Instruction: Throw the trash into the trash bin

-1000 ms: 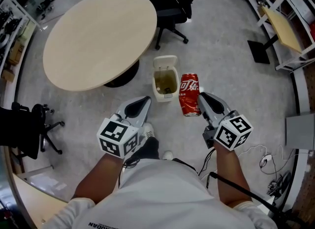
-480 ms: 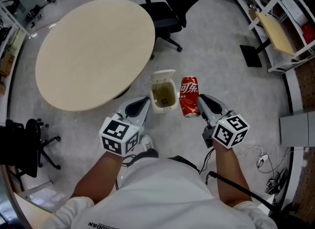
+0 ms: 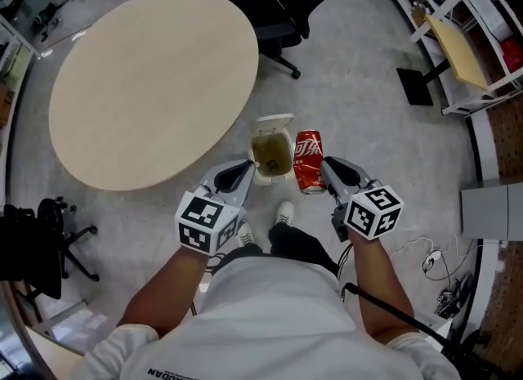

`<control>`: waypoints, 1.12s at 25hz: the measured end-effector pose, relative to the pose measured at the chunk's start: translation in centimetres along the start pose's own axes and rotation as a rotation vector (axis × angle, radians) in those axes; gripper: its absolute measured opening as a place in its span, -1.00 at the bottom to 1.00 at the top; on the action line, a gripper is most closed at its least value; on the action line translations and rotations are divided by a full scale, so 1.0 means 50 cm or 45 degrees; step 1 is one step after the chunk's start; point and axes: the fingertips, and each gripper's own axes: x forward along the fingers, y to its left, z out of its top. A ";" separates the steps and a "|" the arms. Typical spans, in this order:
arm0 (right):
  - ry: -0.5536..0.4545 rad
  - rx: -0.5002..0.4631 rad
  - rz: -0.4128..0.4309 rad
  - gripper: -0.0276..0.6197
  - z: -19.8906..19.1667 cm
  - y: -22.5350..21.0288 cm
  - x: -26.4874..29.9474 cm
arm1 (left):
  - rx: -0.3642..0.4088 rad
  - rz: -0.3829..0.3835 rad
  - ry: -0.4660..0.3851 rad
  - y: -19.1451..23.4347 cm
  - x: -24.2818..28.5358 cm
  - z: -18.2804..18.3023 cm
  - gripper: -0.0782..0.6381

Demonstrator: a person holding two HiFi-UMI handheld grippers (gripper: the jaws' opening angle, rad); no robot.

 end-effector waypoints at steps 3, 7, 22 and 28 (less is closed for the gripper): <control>0.062 0.007 0.025 -0.79 -0.033 -0.008 0.036 | -0.032 0.014 0.030 0.006 0.013 -0.026 -0.76; 0.145 0.016 0.067 -0.79 -0.076 -0.030 0.093 | -0.061 0.037 0.043 0.011 0.034 -0.038 -0.76; 0.453 0.063 0.147 -0.79 -0.240 -0.160 0.295 | -0.159 0.117 0.325 0.088 0.232 -0.208 -0.76; 0.575 0.064 0.169 -0.79 -0.322 -0.203 0.360 | -0.181 0.149 0.440 0.120 0.297 -0.279 -0.76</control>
